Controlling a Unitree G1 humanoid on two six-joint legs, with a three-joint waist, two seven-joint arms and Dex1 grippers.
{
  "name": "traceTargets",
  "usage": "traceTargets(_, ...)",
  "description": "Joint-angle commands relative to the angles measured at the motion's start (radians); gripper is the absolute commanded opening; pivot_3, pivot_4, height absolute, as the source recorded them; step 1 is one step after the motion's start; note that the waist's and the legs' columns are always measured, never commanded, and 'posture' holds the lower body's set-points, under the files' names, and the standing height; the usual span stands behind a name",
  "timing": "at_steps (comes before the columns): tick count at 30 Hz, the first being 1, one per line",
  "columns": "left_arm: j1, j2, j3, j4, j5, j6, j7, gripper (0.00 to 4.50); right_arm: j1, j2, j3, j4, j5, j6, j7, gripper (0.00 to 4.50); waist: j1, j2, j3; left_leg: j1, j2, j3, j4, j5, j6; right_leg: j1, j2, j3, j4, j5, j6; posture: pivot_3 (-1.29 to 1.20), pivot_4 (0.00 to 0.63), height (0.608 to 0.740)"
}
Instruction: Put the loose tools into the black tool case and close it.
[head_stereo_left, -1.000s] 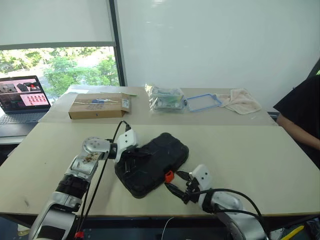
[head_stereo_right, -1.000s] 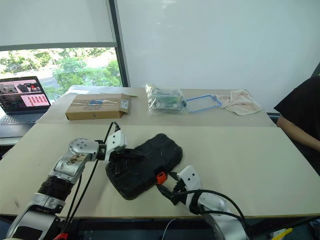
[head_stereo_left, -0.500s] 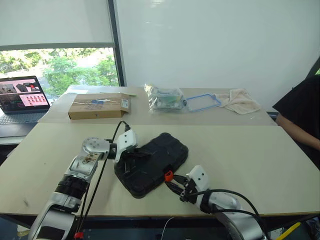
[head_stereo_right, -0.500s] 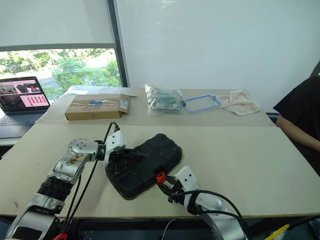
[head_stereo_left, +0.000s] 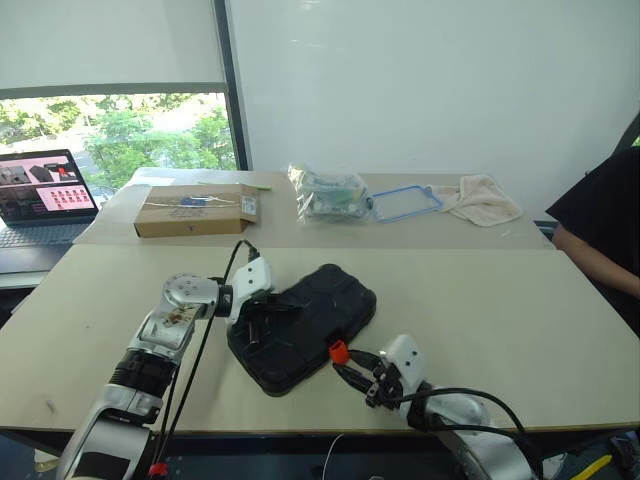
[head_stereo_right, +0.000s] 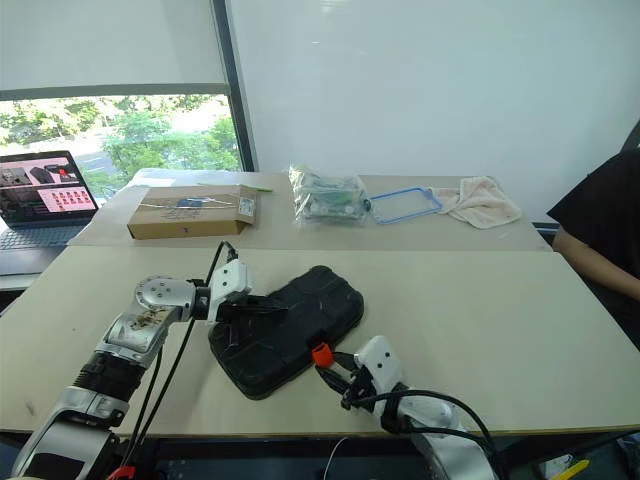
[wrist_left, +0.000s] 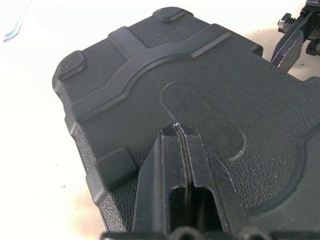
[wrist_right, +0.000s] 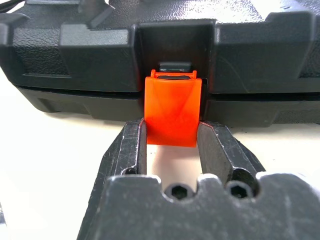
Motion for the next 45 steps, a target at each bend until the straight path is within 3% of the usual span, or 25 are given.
traceTargets(1,0.05,0.005,-0.054,0.047,0.049,0.027,-0.004,0.0,-0.021,0.027,-0.017,-0.046,0.044,-0.106,0.03,1.58,-0.001,0.0,0.0,0.0,0.0,0.0,0.0,0.0,0.0,0.0,0.0,0.0,0.0,0.0,0.0,0.0,0.15,0.74)
traceTargets(16,0.048,0.006,-0.056,0.046,0.053,0.029,-0.009,0.0,-0.009,0.09,-0.032,0.04,0.024,-0.276,0.013,1.58,-0.002,0.001,0.0,0.0,0.0,0.0,0.0,0.0,-0.001,0.0,0.0,0.0,0.0,0.0,0.0,0.0,0.15,0.74)
traceTargets(32,0.05,0.014,-0.058,0.038,0.052,0.035,-0.016,0.0,0.058,0.069,-0.022,0.019,0.029,-0.371,0.077,1.58,-0.001,0.001,0.001,0.0,0.0,0.0,0.0,0.001,-0.001,0.0,0.001,0.0,0.0,0.0,0.0,0.0,0.15,0.74)
traceTargets(43,0.042,0.01,-0.062,0.045,0.055,0.031,-0.02,0.0,0.004,0.074,0.001,0.038,-0.013,-0.25,0.032,1.58,-0.002,0.001,0.001,0.0,0.0,0.0,0.0,0.001,-0.001,0.0,0.001,0.0,0.001,0.0,0.0,0.0,0.15,0.74)
traceTargets(45,0.043,0.01,-0.063,0.042,0.054,0.031,-0.021,0.0,-0.002,0.069,0.001,0.013,-0.003,-0.206,0.028,2.27,-0.002,0.001,0.001,0.001,0.0,0.0,0.0,0.001,-0.001,0.0,0.001,0.0,0.001,0.0,0.0,0.0,0.15,0.74)
